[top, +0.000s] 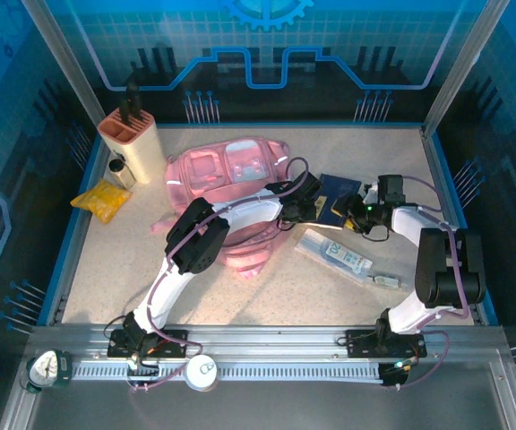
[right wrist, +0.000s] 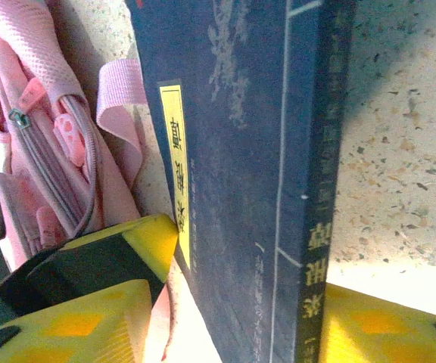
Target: Pack the student bag
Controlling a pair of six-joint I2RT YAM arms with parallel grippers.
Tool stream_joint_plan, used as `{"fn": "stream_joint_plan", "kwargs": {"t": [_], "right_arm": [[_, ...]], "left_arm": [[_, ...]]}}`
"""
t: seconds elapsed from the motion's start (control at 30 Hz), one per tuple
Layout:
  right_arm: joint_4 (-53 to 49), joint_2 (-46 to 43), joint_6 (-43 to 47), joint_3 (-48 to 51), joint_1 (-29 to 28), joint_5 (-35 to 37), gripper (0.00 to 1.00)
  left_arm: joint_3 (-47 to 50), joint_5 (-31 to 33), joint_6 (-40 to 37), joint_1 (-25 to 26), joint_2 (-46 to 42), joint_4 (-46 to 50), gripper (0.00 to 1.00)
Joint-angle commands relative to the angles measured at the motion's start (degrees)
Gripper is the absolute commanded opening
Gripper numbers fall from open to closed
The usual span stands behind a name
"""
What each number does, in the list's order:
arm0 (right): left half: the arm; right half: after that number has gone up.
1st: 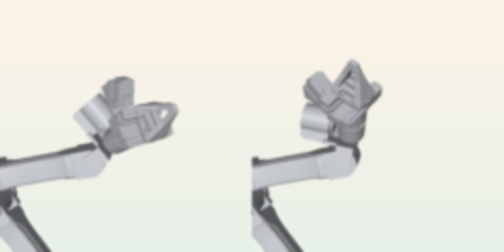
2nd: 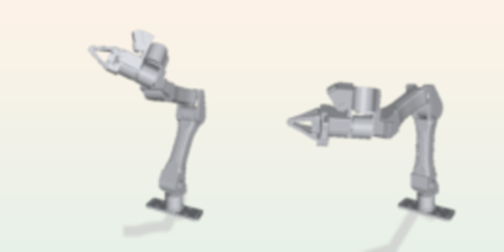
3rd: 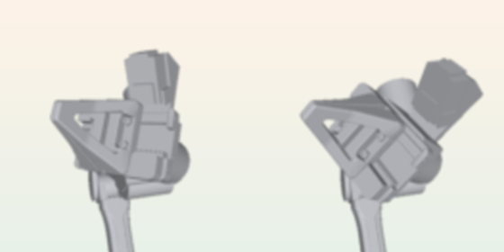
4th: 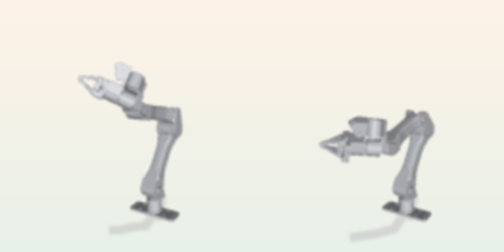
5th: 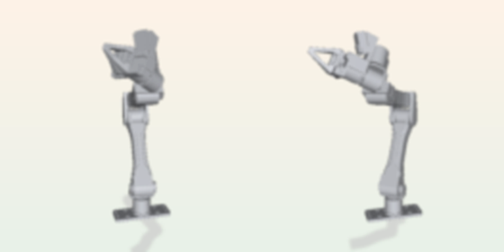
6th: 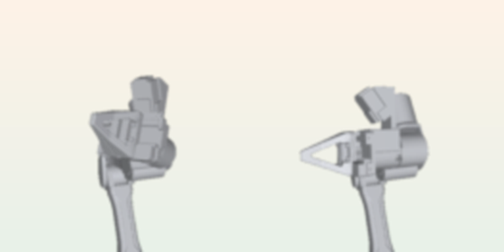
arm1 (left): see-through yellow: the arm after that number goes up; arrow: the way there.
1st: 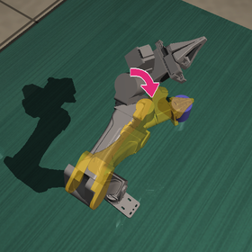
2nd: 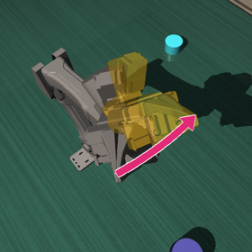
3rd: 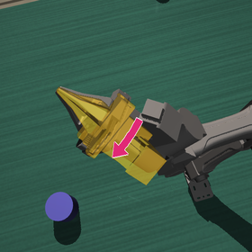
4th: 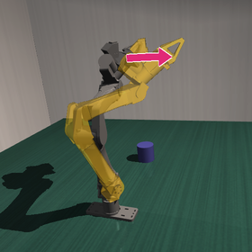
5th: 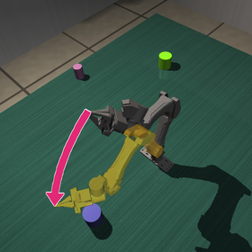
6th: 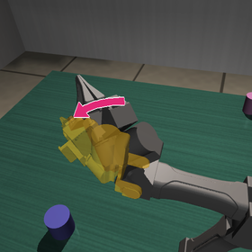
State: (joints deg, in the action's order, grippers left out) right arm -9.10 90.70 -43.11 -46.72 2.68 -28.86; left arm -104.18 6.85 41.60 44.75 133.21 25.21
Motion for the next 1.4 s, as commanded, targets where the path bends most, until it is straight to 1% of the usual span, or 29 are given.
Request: {"fn": "stream_joint_plan", "kwargs": {"t": [0.0,0.07,0.17,0.27,0.33,0.43,0.5,0.6,0.7,0.77,0.83,0.93,1.03,1.1,1.17,1.23,1.37], "right_arm": [[1.04,-0.65,0.66,0.89,-0.22,-1.74,0.44],[1.79,-0.69,0.49,1.17,-0.29,-1.66,0.34],[2.09,-1.16,0.31,1.29,-0.17,-1.29,0.22],[3.62,-2.60,-0.90,1.98,-0.13,-1.34,0.10],[5.12,-4.26,-1.96,2.67,-0.09,-1.35,0.08],[6.90,-8.33,-4.36,3.66,0.13,-1.64,0.04],[8.04,-11.60,-6.20,4.42,0.13,-1.55,0.03],[10.51,-16.24,-9.29,5.55,-0.43,-1.89,0.03],[12.04,-19.90,-10.90,5.65,-1.75,-1.19,0.02],[15.30,-21.88,-13.13,6.26,-3.01,-0.19,0.02],[18.14,-23.62,-15.73,6.55,-5.38,1.84,0.02],[21.49,-24.45,-18.95,5.86,-9.80,5.29,0.02],[27.78,-24.69,-23.27,5.89,-13.96,8.60,0.02],[30.84,-24.90,-25.38,5.76,-16.71,11.05,0.03],[31.54,-25.45,-26.86,5.02,-19.75,13.55,0.03],[30.03,-26.70,-27.11,4.45,-22.31,16.10,0.03],[30.59,-29.43,-29.00,6.10,-25.51,20.38,0.04]], "left_arm": [[-0.22,-0.17,-1.13,-0.08,1.66,3.67,0.13],[-0.23,-0.20,-1.09,-0.10,1.32,3.77,0.13],[-0.70,-0.43,-1.22,-0.12,0.50,3.73,0.15],[-2.54,-2.25,-2.26,-0.36,-0.46,4.25,0.22],[-4.24,-2.42,-2.69,-0.70,-1.64,5.73,0.26],[-4.19,-3.16,-2.55,-1.22,-6.26,5.59,0.33],[-2.27,-4.07,-1.62,-1.66,-10.56,3.99,0.41],[2.54,-5.15,2.26,-2.82,-17.83,0.25,0.55],[10.19,-8.05,9.25,-4.29,-25.83,-6.29,0.68],[16.71,-10.27,14.81,-4.55,-31.14,-13.72,0.74],[23.21,-10.80,21.83,-4.50,-36.11,-20.39,0.79],[32.12,-10.63,32.09,-3.77,-41.29,-30.37,0.83],[37.55,-8.80,38.14,-2.09,-43.86,-38.79,0.88],[38.27,-8.80,40.50,-0.95,-43.94,-41.36,0.90],[39.63,-8.23,43.12,-0.11,-44.08,-43.95,0.90],[41.55,-5.41,44.07,0.89,-44.75,-46.66,0.90],[43.45,-0.78,45.65,1.79,-45.81,-47.56,0.88]]}}
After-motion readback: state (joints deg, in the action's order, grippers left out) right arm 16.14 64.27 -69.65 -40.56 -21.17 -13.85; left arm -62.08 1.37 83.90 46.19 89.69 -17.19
